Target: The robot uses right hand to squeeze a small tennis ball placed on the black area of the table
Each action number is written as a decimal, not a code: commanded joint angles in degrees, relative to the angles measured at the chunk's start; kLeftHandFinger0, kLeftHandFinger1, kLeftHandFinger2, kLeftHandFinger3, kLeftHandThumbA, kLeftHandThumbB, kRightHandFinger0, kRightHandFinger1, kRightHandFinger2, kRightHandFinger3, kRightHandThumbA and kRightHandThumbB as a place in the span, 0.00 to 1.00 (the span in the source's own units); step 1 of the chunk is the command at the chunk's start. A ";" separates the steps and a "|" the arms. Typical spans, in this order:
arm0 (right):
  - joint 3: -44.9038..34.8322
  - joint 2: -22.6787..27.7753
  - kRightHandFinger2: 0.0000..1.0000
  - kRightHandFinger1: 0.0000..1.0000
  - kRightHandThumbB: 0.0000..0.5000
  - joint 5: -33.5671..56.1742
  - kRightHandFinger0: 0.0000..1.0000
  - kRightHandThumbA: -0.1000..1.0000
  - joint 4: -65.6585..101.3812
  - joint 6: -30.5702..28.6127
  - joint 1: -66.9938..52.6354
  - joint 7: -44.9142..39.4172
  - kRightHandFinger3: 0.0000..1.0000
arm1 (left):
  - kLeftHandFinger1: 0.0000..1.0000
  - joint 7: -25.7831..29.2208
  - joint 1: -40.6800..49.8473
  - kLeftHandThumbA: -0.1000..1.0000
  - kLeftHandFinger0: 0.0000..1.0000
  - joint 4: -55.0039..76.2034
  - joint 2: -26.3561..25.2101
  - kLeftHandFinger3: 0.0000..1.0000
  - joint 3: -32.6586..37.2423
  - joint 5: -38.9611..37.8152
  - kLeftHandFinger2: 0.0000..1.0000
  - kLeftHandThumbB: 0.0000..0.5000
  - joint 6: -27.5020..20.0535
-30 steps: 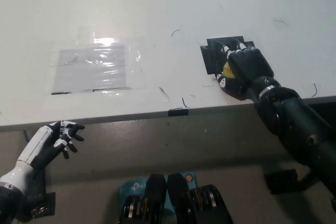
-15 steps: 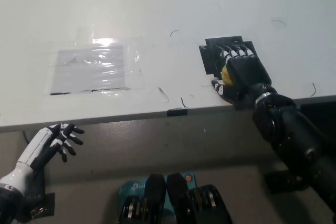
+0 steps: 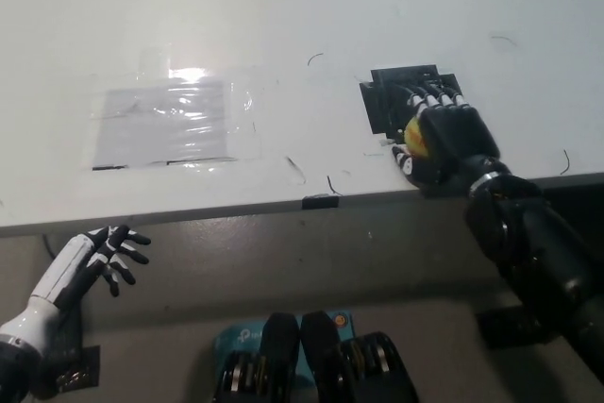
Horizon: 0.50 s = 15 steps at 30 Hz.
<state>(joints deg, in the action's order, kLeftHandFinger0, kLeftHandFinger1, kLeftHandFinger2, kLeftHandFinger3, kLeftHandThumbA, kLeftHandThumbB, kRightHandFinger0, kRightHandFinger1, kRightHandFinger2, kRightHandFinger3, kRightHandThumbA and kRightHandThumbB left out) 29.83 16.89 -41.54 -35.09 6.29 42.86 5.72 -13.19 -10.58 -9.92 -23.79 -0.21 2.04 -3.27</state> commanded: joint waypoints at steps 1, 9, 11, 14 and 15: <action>-3.96 3.24 1.00 1.00 0.75 2.25 1.00 0.62 8.25 -0.36 0.35 -2.84 1.00 | 0.34 0.03 0.23 0.93 0.27 0.29 -0.59 0.57 -0.99 -0.75 0.45 0.29 -1.94; -13.98 6.34 1.00 1.00 0.76 6.61 1.00 0.69 25.10 3.45 -0.41 -8.12 1.00 | 0.37 0.22 0.50 0.97 0.31 1.12 -0.80 0.59 -1.03 -0.23 0.49 0.36 -0.73; -17.46 7.09 1.00 1.00 0.73 7.60 1.00 0.69 31.13 4.70 -1.63 -8.39 1.00 | 0.36 0.04 0.66 0.95 0.28 1.06 -0.92 0.59 -1.03 -0.38 0.48 0.29 -1.36; -21.61 7.99 1.00 1.00 0.69 10.12 1.00 0.65 37.23 4.30 -3.90 -8.68 1.00 | 0.34 0.32 1.13 0.92 0.26 1.33 -0.94 0.58 -1.03 0.03 0.47 0.25 -1.28; -22.58 8.05 1.00 1.00 0.69 10.62 1.00 0.65 38.34 4.29 -4.49 -9.05 1.00 | 0.35 0.36 1.11 0.92 0.27 1.17 -0.98 0.57 -0.97 0.21 0.48 0.25 -1.47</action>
<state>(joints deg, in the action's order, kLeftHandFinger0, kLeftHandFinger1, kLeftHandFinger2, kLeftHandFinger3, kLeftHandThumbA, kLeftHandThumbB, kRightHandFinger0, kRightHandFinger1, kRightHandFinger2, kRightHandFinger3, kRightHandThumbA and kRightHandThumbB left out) 11.33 22.70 -35.64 -2.66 9.38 39.22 -1.21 -13.18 -9.52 -9.91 -23.78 -0.38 1.99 -3.30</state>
